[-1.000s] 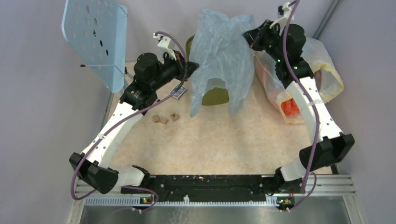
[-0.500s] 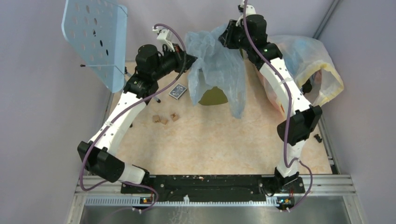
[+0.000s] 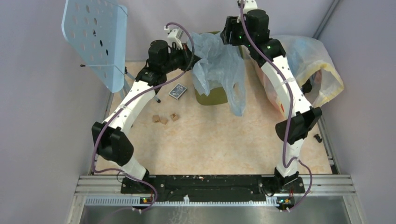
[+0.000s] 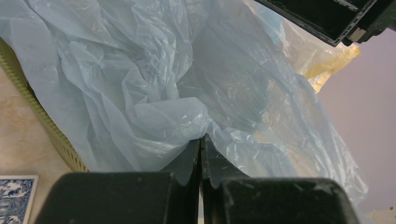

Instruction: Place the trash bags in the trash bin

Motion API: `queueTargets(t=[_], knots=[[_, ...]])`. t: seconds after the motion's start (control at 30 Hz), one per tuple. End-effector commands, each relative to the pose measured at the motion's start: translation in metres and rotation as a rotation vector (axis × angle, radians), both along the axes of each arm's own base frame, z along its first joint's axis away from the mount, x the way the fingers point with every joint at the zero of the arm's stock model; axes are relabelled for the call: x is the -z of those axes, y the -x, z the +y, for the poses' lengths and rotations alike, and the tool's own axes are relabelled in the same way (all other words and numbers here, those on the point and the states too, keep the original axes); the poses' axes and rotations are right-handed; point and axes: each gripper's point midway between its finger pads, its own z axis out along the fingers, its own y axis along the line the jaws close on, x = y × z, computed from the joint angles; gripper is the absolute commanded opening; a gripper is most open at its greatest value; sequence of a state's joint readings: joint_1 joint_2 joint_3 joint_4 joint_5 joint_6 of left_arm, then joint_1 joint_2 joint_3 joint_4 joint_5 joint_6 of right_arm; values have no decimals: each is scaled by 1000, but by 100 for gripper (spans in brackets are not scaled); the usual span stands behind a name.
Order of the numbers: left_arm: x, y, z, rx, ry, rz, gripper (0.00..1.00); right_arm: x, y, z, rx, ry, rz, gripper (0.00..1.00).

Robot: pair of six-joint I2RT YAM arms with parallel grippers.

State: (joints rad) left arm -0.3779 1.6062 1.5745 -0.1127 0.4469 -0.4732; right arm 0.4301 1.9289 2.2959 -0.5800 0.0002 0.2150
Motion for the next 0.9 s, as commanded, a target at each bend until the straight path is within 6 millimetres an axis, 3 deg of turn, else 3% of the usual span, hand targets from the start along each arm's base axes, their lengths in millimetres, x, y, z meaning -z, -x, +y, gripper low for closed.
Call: queueTargets(t=[0.0, 0.1, 0.23, 0.4, 0.5, 0.63, 0.87], knots=[[-34, -1, -5, 40, 54, -82, 4, -11, 0, 4, 21, 80, -57, 52], [-44, 4, -6, 56, 71, -103, 7, 13, -12, 10, 44, 133, -26, 45], [-59, 15, -6, 90, 92, -124, 12, 53, -25, 23, 37, 190, 40, 28], [-81, 30, 3, 85, 111, -167, 33, 105, -32, 28, 39, 255, 142, 15], [-94, 38, 10, 66, 115, -200, 48, 115, -33, 28, 40, 272, 165, 12], [-106, 46, 16, 46, 119, -224, 63, 93, -28, 28, 33, 241, 127, 13], [-126, 65, 23, 52, 110, -308, 82, 18, -8, 22, 22, 155, -3, 25]])
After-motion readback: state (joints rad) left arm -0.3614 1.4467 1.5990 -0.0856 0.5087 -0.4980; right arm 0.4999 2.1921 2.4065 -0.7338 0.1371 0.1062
